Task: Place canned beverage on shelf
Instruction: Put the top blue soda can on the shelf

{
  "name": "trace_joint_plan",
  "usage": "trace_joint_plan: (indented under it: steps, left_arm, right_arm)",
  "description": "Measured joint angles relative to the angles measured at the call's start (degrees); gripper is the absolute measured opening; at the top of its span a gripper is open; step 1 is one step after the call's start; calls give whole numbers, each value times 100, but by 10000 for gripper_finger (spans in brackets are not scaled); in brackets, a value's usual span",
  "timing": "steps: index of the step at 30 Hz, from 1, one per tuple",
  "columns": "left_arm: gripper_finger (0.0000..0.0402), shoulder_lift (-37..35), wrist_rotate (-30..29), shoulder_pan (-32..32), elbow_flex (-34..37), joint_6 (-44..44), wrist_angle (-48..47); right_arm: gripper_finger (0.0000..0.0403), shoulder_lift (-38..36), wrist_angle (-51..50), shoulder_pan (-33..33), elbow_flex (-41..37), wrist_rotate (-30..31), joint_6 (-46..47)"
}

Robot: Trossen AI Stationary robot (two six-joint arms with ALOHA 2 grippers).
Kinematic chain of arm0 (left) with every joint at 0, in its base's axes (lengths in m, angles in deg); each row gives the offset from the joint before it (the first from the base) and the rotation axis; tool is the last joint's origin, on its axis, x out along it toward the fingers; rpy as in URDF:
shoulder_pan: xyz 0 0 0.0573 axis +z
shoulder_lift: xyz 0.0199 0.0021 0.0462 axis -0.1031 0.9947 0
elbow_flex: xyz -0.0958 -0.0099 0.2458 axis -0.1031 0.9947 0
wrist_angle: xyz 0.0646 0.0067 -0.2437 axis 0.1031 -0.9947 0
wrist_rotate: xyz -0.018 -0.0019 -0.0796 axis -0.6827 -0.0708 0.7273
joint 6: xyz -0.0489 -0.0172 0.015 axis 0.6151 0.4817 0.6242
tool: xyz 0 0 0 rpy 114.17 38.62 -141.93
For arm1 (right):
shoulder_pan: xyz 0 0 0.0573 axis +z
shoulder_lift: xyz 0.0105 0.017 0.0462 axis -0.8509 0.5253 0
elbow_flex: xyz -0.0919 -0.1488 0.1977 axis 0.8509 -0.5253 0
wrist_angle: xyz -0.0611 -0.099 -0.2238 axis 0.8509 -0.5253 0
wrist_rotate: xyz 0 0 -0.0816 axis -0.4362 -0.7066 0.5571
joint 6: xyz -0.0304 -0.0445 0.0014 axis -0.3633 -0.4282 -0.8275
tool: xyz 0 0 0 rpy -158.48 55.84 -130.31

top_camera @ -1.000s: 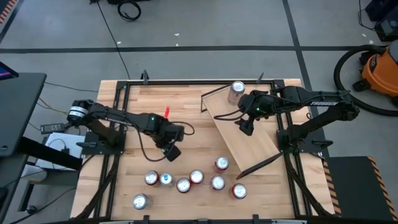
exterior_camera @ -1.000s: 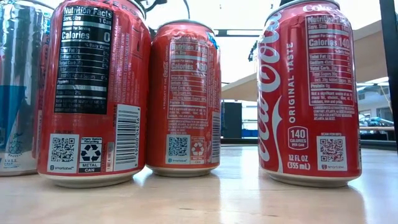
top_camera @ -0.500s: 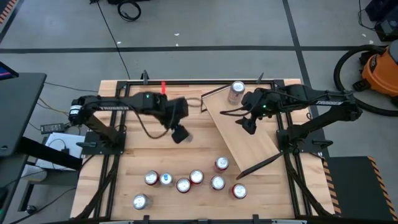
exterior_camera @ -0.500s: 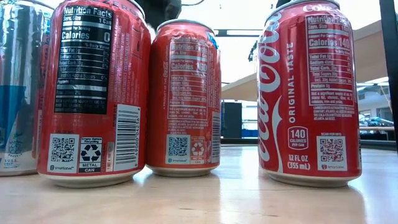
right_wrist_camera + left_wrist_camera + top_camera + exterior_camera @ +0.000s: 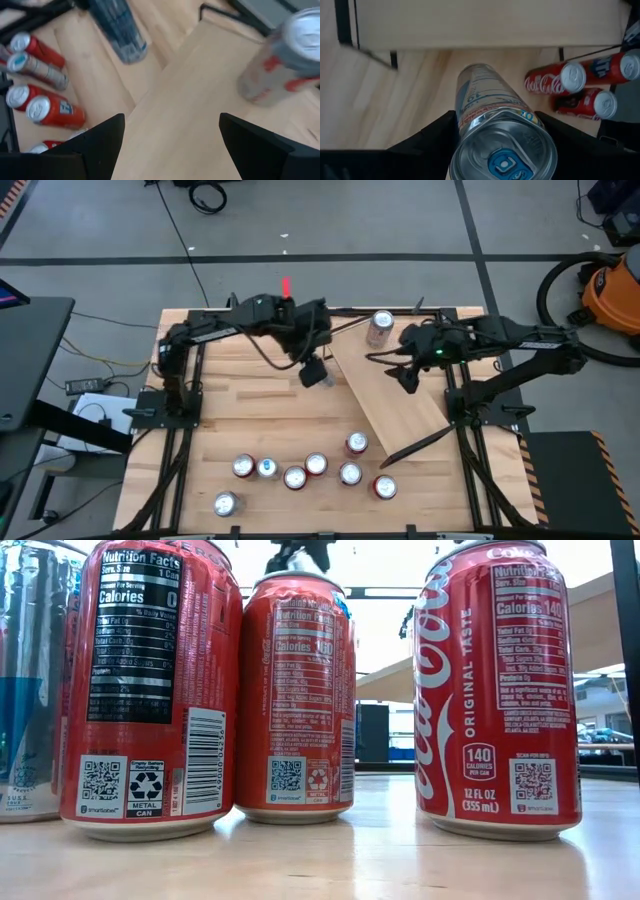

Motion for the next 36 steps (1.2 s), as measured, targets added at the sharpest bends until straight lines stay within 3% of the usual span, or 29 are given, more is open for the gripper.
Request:
trace_joint_plan:
  steps: [5, 9, 15, 17, 22, 29, 36]
  left_arm:
    - [253, 440, -1, 61, -765, -173, 101]
    - [253, 515, -9, 79, -839, -263, 697]
    - [253, 509, -3, 74, -817, -297, 1277]
    - [254, 509, -1, 74, -815, -370, 1389]
    - [254, 509, -13, 40, -833, -888, 1577]
    - [254, 476, 7, -57, -854, -1815, 1632]
    - [254, 476, -107, -131, -854, -2243, 1859]
  right_arm:
    - [334, -268, -211, 51, 0, 78, 247]
    - [334, -288, -317, 94, 0, 85, 447]
    - [334, -208, 146, 566, -83, 1261, -174]
    - [334, -155, 603, 654, -225, 1405, -661]
    - [334, 173, 1514, 611, -413, 1409, -1798]
    - [340, 360, 1917, 472, -413, 1256, -2428]
    - [366, 484, 1919, 193, -413, 791, -2474]
